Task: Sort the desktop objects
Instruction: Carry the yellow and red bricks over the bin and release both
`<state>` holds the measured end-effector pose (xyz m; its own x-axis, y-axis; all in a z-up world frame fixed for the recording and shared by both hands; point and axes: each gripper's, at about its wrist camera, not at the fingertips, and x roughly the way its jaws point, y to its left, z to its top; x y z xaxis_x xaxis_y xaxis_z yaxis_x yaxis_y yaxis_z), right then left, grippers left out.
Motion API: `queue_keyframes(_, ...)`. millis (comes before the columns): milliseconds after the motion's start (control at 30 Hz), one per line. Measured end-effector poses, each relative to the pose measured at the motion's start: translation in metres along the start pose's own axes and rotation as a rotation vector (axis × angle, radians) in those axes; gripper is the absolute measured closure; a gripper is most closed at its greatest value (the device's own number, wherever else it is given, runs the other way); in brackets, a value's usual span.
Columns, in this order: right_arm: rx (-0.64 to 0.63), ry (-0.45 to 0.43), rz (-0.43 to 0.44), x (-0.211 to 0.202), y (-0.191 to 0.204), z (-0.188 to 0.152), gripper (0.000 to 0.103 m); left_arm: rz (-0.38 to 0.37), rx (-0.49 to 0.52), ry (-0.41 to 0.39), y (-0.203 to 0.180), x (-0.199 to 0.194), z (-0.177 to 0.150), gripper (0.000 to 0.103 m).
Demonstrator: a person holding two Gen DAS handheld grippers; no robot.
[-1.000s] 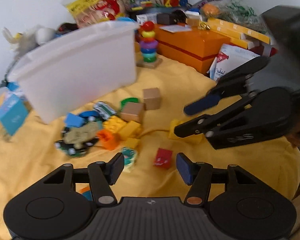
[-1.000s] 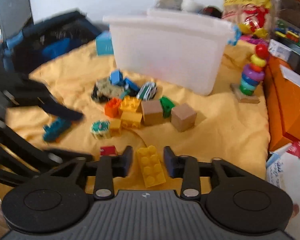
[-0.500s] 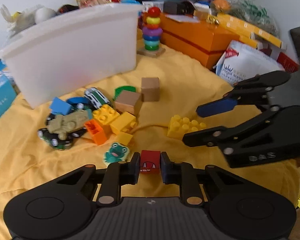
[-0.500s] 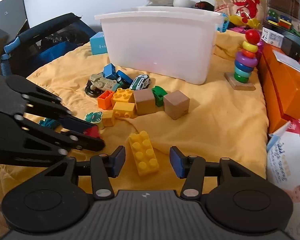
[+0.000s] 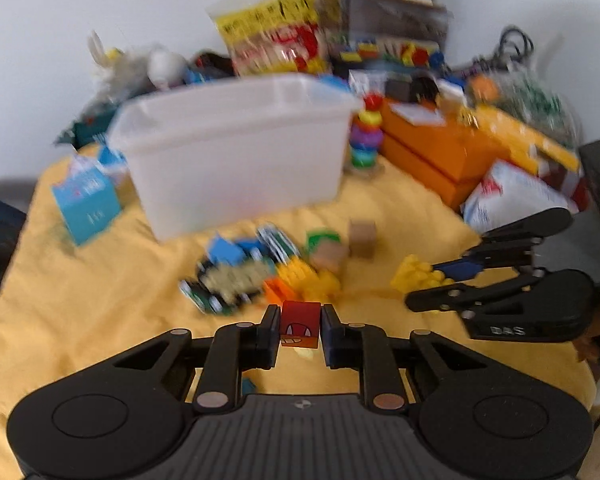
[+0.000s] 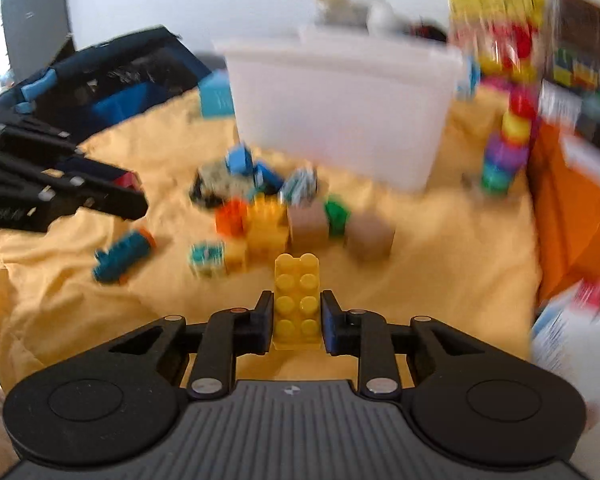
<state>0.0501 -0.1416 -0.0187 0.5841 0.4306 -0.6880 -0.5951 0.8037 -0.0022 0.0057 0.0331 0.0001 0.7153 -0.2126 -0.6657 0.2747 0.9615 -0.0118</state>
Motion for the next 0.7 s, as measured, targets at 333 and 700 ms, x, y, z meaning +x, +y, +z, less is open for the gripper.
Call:
queue_keyframes(333,-0.119,-0.228,-0.056,-0.049,0.006,0.069,0.076,0.079,0.051,-0.203,0.027,-0.039,0.078,0.079)
queue_keyframes(700,-0.136,-0.486,-0.211,-0.046,-0.03,0.156,0.076,0.157,0.166,-0.359,0.047,-0.025,0.164,0.079)
